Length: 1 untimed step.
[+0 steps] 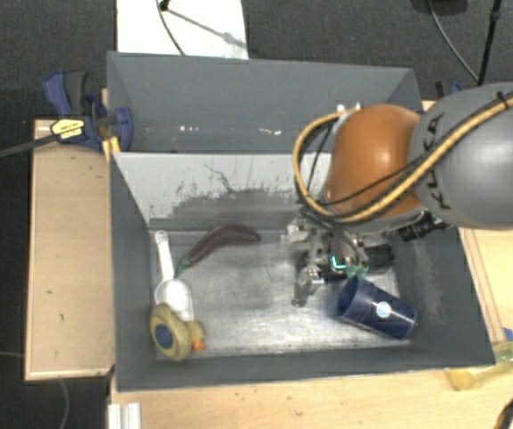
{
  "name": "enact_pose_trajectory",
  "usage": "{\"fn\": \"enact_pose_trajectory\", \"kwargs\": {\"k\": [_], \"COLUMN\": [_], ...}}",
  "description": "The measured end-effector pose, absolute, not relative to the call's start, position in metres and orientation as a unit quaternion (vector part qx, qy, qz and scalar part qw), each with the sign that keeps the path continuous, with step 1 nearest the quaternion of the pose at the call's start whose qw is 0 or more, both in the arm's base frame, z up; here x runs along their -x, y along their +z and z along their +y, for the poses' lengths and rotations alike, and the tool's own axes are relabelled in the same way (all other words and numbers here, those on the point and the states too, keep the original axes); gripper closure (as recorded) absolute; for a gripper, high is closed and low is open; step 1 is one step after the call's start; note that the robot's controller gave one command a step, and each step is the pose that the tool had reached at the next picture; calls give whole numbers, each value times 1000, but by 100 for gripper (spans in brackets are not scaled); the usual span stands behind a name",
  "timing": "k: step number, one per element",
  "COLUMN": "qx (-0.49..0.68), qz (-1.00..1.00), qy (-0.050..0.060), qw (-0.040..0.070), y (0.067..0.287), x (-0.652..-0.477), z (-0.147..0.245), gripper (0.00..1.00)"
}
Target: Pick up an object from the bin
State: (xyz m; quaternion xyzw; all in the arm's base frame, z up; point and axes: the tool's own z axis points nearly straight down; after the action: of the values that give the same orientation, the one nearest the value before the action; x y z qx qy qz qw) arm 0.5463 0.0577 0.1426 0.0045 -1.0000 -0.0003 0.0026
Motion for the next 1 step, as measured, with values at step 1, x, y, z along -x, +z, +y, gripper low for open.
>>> {"fn": "enact_pose_trajectory", "kwargs": {"k": [1], "qx": [-4], "qz": [-1000], "qy": [-1], "qw": [-1], "y": [147], "x": [-548], "z": [57], "gripper": [0]}}
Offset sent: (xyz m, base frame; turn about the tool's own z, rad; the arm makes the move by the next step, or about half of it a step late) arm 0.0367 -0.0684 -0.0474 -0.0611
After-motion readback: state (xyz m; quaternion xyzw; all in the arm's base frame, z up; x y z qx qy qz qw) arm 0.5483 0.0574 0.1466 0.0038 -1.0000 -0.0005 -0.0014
